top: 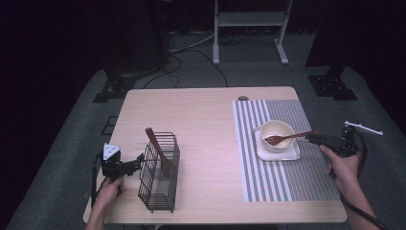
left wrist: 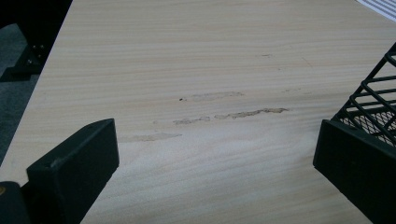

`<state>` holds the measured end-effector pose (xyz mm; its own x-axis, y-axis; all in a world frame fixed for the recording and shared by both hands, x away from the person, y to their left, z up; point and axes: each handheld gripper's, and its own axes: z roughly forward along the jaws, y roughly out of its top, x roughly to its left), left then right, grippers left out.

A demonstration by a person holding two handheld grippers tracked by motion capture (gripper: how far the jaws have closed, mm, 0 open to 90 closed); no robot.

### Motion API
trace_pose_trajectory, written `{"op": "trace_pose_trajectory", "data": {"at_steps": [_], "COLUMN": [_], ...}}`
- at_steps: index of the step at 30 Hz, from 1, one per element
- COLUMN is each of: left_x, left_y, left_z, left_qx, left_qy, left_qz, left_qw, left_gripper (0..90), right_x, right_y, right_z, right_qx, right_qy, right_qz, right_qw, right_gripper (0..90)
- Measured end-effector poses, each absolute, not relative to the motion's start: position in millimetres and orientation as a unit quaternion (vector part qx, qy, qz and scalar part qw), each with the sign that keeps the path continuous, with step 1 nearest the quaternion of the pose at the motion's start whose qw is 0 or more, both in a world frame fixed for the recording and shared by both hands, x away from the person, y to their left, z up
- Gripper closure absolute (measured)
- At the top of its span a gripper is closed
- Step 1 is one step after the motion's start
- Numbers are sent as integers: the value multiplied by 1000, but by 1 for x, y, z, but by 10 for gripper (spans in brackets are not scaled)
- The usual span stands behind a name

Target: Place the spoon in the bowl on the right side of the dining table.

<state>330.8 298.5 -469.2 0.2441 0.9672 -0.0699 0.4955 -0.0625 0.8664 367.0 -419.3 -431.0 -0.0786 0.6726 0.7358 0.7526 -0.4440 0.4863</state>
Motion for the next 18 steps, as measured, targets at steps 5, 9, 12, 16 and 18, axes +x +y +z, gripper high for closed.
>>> {"op": "trace_pose_trajectory", "data": {"at_steps": [5, 9, 12, 16, 18], "left_x": [330, 330, 330, 330, 330], "left_y": [299, 299, 298, 298, 298], "left_z": [-469, -469, -469, -469, -469], "left_qx": [670, 670, 670, 670, 670], "left_qy": [546, 546, 546, 545, 545], "left_qz": [284, 284, 285, 285, 284], "left_qw": [416, 415, 416, 416, 416], "left_gripper": [0, 0, 0, 0, 0], "right_x": [366, 365, 364, 363, 362], "right_y": [-416, -413, -412, -409, -408], "right_z": [-434, -436, -436, -438, -439], "right_qx": [-675, -673, -672, -671, -670], "right_qy": [-529, -533, -534, -537, -539], "right_qz": [-512, -511, -511, -509, -509], "right_qw": [41, 42, 43, 45, 48], "right_gripper": [549, 547, 546, 545, 545]}}
